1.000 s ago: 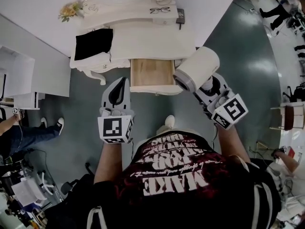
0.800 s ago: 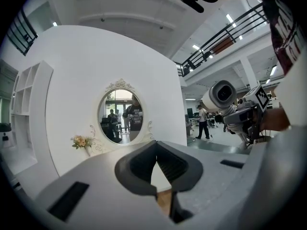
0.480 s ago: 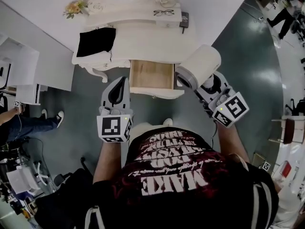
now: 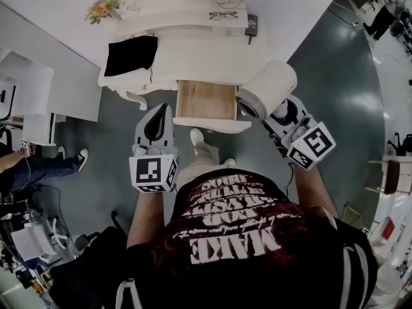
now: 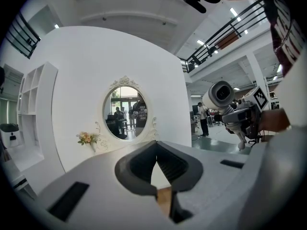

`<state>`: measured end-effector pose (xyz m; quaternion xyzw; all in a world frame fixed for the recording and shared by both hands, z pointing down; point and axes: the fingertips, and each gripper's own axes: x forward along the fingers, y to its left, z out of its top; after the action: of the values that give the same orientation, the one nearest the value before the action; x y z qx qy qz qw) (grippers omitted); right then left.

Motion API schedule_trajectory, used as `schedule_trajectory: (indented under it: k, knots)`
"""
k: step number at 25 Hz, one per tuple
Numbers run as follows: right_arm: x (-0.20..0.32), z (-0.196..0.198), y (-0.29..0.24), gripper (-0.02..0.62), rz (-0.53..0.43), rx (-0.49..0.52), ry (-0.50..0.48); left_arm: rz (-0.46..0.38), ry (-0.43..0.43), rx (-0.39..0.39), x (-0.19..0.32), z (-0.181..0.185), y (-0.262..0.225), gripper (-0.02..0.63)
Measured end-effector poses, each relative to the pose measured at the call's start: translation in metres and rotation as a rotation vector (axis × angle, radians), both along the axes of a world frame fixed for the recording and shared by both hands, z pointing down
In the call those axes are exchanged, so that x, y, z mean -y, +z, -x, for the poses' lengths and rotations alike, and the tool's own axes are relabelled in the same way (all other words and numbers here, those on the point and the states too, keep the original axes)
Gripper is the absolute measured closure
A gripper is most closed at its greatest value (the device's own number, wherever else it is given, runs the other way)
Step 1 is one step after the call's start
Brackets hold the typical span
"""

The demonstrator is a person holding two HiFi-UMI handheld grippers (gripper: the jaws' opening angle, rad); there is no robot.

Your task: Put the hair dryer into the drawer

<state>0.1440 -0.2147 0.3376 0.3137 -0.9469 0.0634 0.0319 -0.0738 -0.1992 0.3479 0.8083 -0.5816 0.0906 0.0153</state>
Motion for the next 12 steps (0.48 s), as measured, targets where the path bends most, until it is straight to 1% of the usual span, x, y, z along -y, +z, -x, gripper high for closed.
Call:
schedule_trajectory:
  k: [6, 12]
  knots:
    - [0.021, 0.013, 0.009, 0.383, 0.019, -0.01, 0.01, -0.008, 0.005, -0.009, 0.025, 0.014, 0.0, 0.601]
    - [0.048, 0.029, 0.023, 0.383, 0.044, -0.035, 0.017, -0.003, 0.036, -0.014, 0.061, 0.021, 0.002, 0.601]
